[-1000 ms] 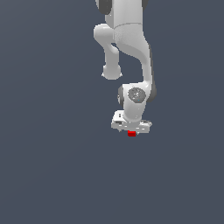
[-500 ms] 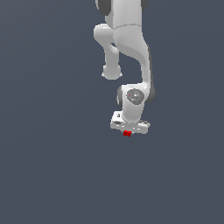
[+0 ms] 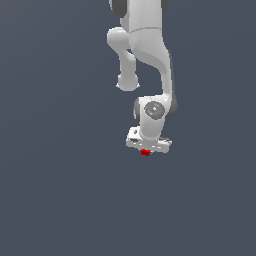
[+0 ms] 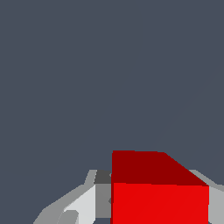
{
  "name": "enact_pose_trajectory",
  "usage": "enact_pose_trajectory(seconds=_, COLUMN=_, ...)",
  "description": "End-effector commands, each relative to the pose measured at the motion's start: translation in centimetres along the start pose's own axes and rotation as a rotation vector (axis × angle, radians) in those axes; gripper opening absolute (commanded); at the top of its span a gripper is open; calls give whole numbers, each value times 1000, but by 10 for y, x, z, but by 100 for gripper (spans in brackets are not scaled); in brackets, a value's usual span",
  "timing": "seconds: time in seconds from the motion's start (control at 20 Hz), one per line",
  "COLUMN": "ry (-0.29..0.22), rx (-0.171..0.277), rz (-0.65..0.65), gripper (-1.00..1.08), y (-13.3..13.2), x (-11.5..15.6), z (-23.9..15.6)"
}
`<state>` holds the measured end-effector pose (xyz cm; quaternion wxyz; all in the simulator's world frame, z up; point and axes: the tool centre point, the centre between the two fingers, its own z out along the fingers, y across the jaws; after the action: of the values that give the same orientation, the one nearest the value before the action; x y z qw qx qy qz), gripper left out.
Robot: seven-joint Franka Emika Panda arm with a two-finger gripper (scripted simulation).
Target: Pick up the red cube and move it to a goal position.
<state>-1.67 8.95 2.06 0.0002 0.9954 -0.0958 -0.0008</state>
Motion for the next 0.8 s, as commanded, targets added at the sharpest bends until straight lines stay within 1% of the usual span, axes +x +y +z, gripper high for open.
enact_pose_trajectory(seconds=0.0, ry=1, rx=0, rz=0, gripper=-100, y=0, x=1, z=-4)
enact_pose_trajectory(seconds=0.35, ry=1, rx=0, rz=0, gripper=-100, y=4, x=10, z=-38)
enact_pose_trajectory(seconds=0.55, ry=1, rx=0, rz=0, gripper=-100, y=7, x=18, z=-69)
enact_pose_trajectory(seconds=0.75, ry=1, rx=0, rz=0, gripper=-100, y=10, x=28, z=-109)
